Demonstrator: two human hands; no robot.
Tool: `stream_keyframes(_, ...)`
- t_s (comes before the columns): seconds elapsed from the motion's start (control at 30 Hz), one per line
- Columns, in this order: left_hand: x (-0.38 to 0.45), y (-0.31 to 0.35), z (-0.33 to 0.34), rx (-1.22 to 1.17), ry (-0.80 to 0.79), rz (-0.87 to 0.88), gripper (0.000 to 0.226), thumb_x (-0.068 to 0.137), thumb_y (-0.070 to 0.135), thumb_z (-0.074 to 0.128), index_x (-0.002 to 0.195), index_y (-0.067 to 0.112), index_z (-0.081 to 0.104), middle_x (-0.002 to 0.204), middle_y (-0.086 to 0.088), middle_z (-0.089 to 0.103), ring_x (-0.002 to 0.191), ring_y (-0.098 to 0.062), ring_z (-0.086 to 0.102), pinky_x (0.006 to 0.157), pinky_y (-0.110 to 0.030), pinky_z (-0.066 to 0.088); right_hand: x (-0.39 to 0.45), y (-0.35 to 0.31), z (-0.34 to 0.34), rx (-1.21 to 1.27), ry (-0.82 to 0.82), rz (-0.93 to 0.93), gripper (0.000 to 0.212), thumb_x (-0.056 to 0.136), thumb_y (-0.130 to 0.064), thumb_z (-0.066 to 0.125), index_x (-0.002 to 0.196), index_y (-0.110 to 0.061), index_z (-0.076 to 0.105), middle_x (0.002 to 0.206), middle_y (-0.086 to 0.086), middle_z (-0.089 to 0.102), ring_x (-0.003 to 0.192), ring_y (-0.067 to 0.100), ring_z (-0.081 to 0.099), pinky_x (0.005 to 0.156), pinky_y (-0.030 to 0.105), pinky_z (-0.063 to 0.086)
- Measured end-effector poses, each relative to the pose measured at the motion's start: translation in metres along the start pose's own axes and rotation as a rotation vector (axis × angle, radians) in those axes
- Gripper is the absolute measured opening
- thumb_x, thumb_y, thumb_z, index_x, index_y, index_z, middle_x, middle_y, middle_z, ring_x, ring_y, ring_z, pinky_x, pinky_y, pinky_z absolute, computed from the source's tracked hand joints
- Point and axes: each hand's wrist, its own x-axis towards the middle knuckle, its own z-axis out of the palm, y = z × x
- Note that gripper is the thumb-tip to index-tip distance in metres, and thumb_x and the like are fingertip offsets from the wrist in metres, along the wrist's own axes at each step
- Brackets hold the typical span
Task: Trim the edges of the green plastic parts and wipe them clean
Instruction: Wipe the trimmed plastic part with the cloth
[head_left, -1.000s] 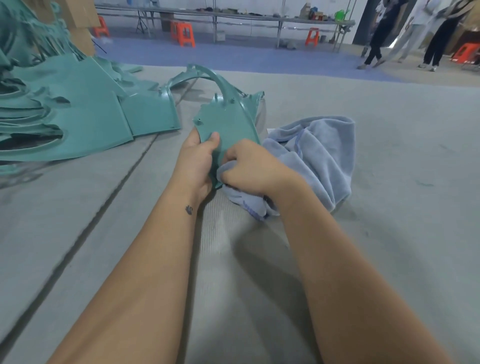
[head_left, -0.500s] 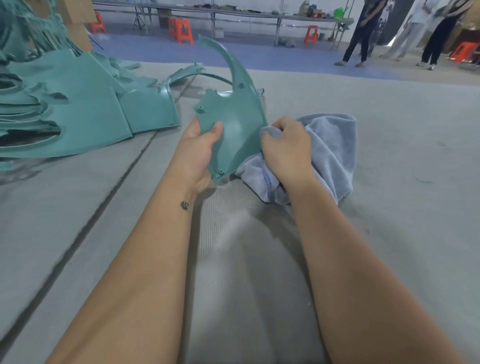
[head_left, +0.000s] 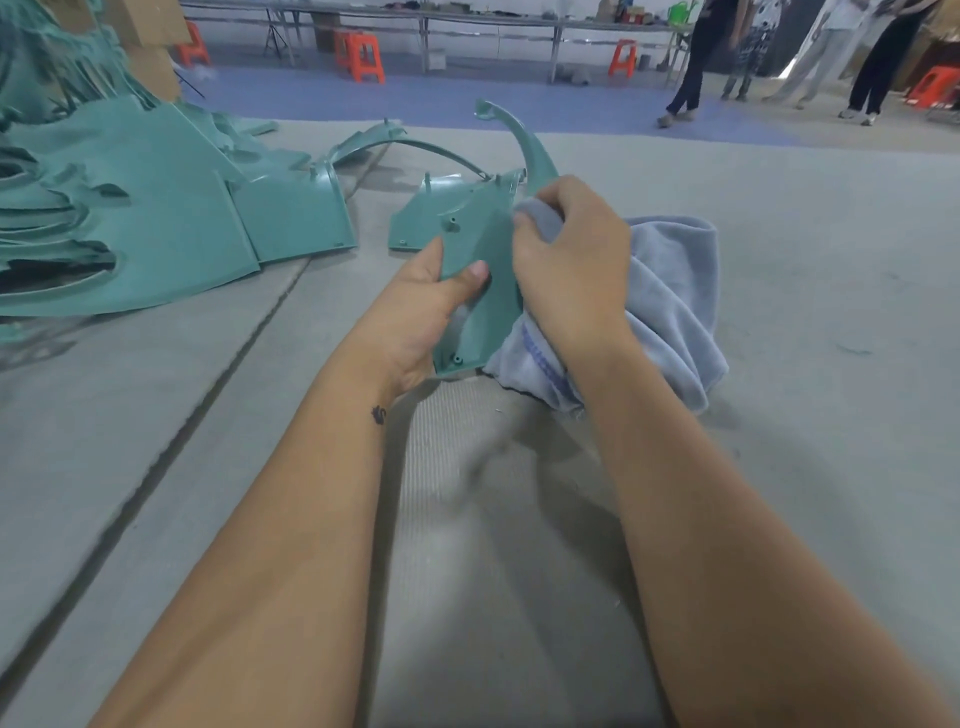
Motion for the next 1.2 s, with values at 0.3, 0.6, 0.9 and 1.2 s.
stream_keyframes(0.3, -0.003, 0.001, -0.004, 0.042, -0.116, 0.016, 0.056, 0.082, -0.022, 0.046, 0.115, 0.021, 0.057, 0.082, 0.003, 0.074, 0.073, -0.014, 0.071, 0.059, -0.024, 0.055, -0.012, -0.017, 0.014, 0.058, -0.130, -0.174, 0.005, 0.087, -0.015, 0.061, 0.085, -0.011, 0.062, 0.084, 0.000, 0.062, 0.082, 0.017, 0.056, 0.076, 0.030, 0.042)
stream_keyframes(0.6, -0.001, -0.002, -0.005, 0.032, -0.132, 0.004, 0.047, 0.090, -0.019, 0.043, 0.115, 0.018, 0.056, 0.081, 0.005, 0.073, 0.077, -0.010, 0.069, 0.068, -0.025, 0.057, -0.001, -0.014, 0.010, 0.003, 0.023, -0.133, 0.011, 0.094, -0.012, 0.054, 0.096, -0.003, 0.059, 0.095, 0.008, 0.061, 0.092, 0.023, 0.055, 0.080, 0.031, 0.039)
stream_keyframes(0.9, 0.001, -0.005, -0.006, -0.012, 0.069, -0.057, 0.037, 0.093, -0.011, 0.044, 0.114, 0.015, 0.059, 0.089, 0.000, 0.073, 0.077, -0.015, 0.070, 0.064, -0.027, 0.057, -0.005, 0.004, 0.009, -0.126, -0.250, -0.002, 0.007, 0.093, -0.017, 0.053, 0.089, -0.014, 0.058, 0.089, -0.002, 0.060, 0.089, 0.020, 0.056, 0.077, 0.032, 0.043)
stream_keyframes(1.2, 0.001, 0.000, -0.014, -0.374, 0.164, -0.185, 0.058, 0.101, 0.051, 0.023, 0.125, 0.013, 0.060, 0.126, -0.010, 0.065, 0.113, -0.025, 0.064, 0.097, -0.035, 0.050, -0.024, -0.022, 0.010, -0.050, -0.822, -0.095, 0.021, 0.074, -0.005, 0.069, 0.058, -0.012, 0.059, 0.057, 0.006, 0.057, 0.054, 0.013, 0.049, 0.053, 0.026, 0.040)
